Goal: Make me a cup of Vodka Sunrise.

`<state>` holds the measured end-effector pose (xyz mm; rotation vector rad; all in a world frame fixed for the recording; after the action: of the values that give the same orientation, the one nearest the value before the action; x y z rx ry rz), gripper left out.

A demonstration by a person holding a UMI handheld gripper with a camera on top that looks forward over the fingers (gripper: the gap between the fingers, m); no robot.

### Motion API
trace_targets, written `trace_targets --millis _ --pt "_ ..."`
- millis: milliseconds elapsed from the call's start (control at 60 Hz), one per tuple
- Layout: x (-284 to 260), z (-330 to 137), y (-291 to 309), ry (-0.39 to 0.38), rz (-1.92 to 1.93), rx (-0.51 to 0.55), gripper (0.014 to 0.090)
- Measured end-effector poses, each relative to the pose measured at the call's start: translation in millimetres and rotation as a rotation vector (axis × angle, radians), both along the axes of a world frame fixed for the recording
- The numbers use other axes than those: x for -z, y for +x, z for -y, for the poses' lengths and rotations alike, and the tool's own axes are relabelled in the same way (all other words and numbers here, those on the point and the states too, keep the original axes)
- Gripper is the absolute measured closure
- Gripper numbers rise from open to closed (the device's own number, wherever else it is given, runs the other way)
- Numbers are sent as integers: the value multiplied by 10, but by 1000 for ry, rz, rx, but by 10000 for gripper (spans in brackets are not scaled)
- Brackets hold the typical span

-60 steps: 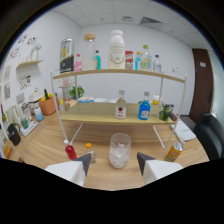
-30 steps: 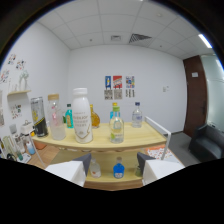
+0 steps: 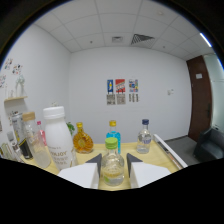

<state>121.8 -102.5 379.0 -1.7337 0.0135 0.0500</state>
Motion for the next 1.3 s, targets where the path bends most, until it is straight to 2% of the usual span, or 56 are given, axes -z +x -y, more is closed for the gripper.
trace_targets --millis 50,283,367,533,667,850,1083,1300 --pt "-4 -12 -33 0 -8 -12 677" --pt "4 35 -29 -32 25 -14 696" --pt "-84 118 1 -17 32 -9 696" --pt "-339 485 -2 44 6 -3 700" --pt "-159 821 -82 41 -10 -20 700" --pt "633 1170 -188 -65 -21 -25 701" --pt "1748 1236 -223 -235 131 -24 702" --pt "2090 1151 -104 -286 602 -69 703"
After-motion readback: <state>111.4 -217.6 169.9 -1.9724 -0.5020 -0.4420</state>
